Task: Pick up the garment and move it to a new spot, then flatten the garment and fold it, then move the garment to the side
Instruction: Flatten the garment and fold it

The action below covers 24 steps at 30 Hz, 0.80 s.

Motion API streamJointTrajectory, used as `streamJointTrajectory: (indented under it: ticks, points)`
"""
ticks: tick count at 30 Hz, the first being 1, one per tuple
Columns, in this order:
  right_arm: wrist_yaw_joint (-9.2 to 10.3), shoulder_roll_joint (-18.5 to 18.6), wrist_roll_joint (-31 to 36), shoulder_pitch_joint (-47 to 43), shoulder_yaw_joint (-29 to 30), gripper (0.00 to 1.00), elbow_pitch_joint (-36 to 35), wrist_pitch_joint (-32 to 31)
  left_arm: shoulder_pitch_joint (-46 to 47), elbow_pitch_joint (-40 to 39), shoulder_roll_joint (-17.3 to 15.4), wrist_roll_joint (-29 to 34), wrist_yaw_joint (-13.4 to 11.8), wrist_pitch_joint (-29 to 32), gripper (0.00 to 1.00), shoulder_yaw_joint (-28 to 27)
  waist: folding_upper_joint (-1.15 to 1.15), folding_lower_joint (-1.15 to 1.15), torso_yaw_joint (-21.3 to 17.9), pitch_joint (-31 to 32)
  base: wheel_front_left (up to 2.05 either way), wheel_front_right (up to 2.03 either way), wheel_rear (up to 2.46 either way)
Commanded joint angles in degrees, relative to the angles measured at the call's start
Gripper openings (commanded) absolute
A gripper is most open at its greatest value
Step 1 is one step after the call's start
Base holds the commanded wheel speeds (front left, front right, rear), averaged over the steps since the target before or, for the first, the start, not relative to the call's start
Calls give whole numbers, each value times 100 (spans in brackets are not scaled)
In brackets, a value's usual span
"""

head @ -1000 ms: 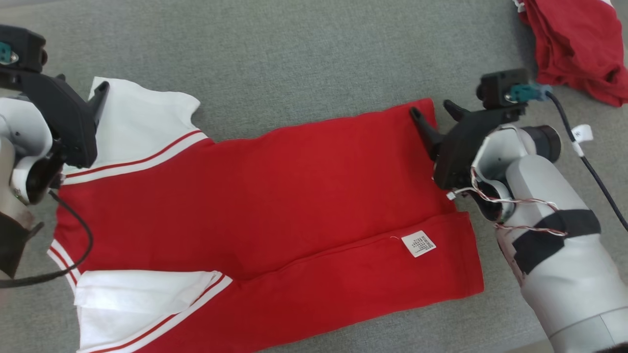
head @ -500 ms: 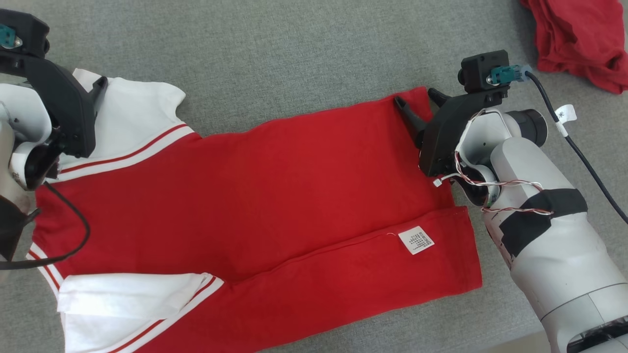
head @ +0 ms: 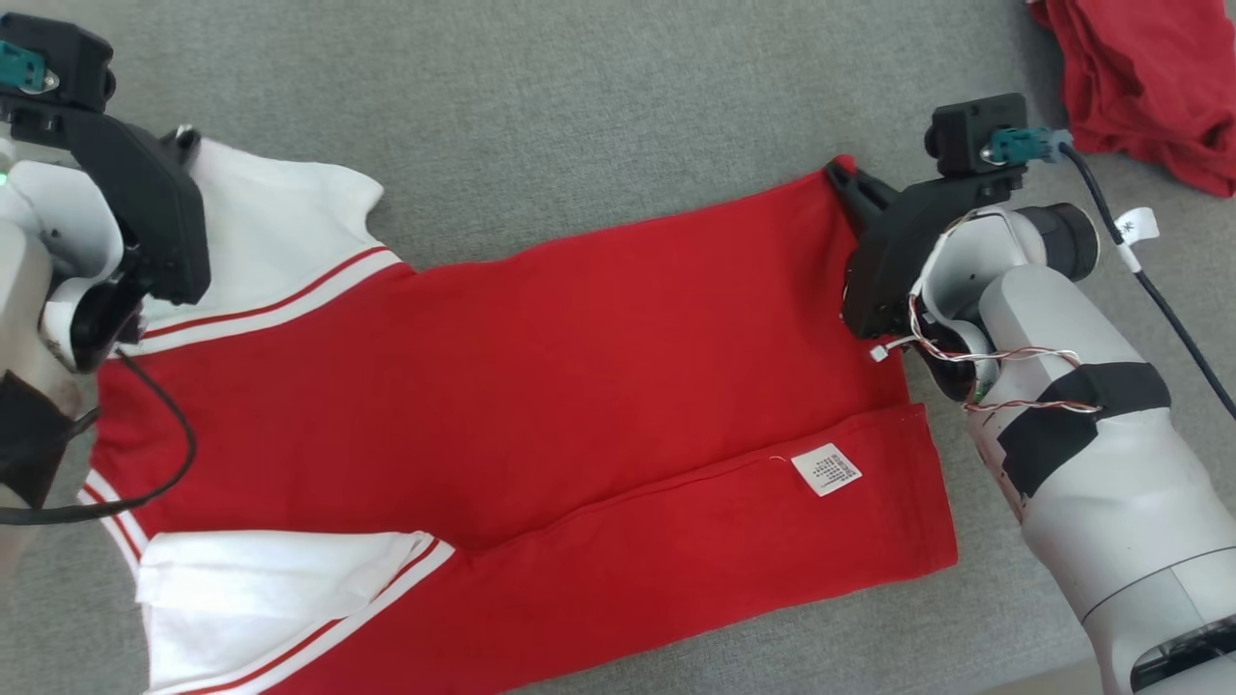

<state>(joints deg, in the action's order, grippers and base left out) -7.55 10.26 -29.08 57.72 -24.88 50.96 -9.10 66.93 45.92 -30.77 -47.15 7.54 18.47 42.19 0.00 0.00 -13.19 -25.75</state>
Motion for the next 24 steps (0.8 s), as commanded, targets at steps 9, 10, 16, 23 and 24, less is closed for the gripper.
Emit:
streamJointTrajectory:
  ticks: [9, 10, 16, 23, 24]
  points:
    - [16, 228, -162, -370, -80, 0, 62, 648, -465, -530, 86, -386, -12, -1065, 0, 85, 0, 0, 389, 501, 0, 0, 0]
    - [16, 277, -181, -446, -83, 0, 41, 739, -549, -618, 102, -438, -12, -1209, 0, 68, 0, 0, 440, 561, 0, 0, 0]
    - [16, 513, -285, -1007, -177, 0, -154, 1196, -1245, -1215, 106, -461, -99, -2007, 0, 12, 0, 0, 674, 952, 0, 0, 0]
    - [16, 760, -374, -1753, -107, 0, -624, 1622, -2351, -2385, -61, -489, -635, -2527, 0, -18, 0, 0, 909, 1246, 0, 0, 0]
    - [16, 793, -375, -1872, -71, 0, -703, 1675, -2520, -2564, -94, -506, -744, -2612, 0, -51, 0, 0, 937, 1280, 0, 0, 0]
